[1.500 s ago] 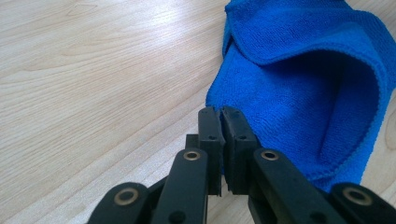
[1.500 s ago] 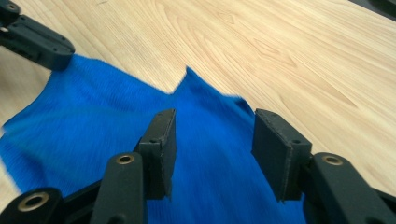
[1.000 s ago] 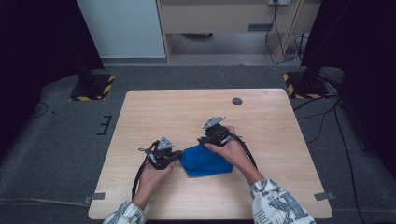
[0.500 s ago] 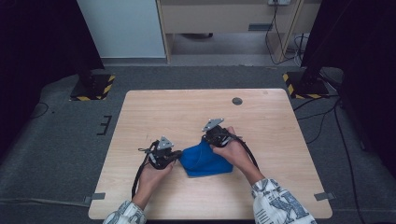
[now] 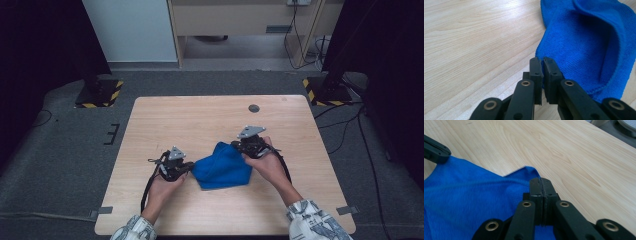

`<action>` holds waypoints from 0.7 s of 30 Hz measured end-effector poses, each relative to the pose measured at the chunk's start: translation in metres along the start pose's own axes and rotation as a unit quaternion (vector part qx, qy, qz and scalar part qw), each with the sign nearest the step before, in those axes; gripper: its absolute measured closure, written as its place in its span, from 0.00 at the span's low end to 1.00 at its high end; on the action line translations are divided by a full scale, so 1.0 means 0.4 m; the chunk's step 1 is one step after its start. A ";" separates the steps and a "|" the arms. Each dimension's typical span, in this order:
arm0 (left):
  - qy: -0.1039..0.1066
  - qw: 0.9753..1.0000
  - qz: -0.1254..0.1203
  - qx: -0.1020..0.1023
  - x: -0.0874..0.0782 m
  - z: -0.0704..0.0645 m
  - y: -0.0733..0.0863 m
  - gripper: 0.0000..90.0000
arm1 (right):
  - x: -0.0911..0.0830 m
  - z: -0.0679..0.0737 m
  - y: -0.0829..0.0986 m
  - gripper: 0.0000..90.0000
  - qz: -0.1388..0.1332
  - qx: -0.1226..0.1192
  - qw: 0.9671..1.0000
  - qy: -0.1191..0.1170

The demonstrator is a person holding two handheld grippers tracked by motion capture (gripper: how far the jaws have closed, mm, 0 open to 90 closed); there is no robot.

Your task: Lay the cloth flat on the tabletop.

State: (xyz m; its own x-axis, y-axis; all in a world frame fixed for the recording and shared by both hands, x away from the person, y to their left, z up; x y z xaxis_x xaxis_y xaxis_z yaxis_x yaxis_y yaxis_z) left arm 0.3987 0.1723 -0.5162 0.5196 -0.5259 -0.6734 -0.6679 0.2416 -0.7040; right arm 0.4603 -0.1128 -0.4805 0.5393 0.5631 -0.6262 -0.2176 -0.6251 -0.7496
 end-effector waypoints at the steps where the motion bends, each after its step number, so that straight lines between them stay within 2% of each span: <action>1: 0.000 1.000 0.000 -0.001 0.000 0.001 0.000 0.95 | -0.006 -0.003 0.007 0.99 0.000 0.002 1.000 0.001; 13: -0.001 1.000 -0.003 -0.005 -0.002 0.005 -0.001 0.96 | -0.093 -0.053 0.101 1.00 -0.018 0.045 0.998 0.033; 16: -0.001 1.000 -0.002 -0.005 -0.001 0.006 -0.001 0.96 | -0.100 -0.058 0.112 1.00 -0.019 0.048 0.998 0.038; 18: 0.001 1.000 -0.002 -0.006 -0.001 0.006 -0.001 0.96 | -0.109 -0.065 0.127 1.00 -0.024 0.063 0.997 0.043; 20: 0.001 1.000 -0.003 -0.006 -0.002 0.006 -0.001 0.96 | -0.113 -0.067 0.130 1.00 -0.026 0.067 0.996 0.044; 21: 0.002 1.000 -0.004 -0.007 -0.003 0.007 -0.002 0.96 | -0.118 -0.072 0.135 1.00 -0.025 0.067 0.996 0.055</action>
State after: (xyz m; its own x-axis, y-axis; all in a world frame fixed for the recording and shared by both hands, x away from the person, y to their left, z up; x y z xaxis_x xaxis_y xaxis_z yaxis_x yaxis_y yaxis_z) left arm 0.4000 0.1750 -0.5156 0.5235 -0.5310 -0.6663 -0.6706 0.2256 -0.7067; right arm 0.4464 -0.1888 -0.4854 0.6359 0.5247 -0.5660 -0.2918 -0.5155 -0.8057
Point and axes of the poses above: each handheld gripper's, and its own axes: x roughly forward along the jaws, y roughly out of its underside, z roughly to its left, the point moved 1 cm from there along x, roughly forward along the jaws, and after that the axes turned 10 degrees about -x, right-handed, at the moved point
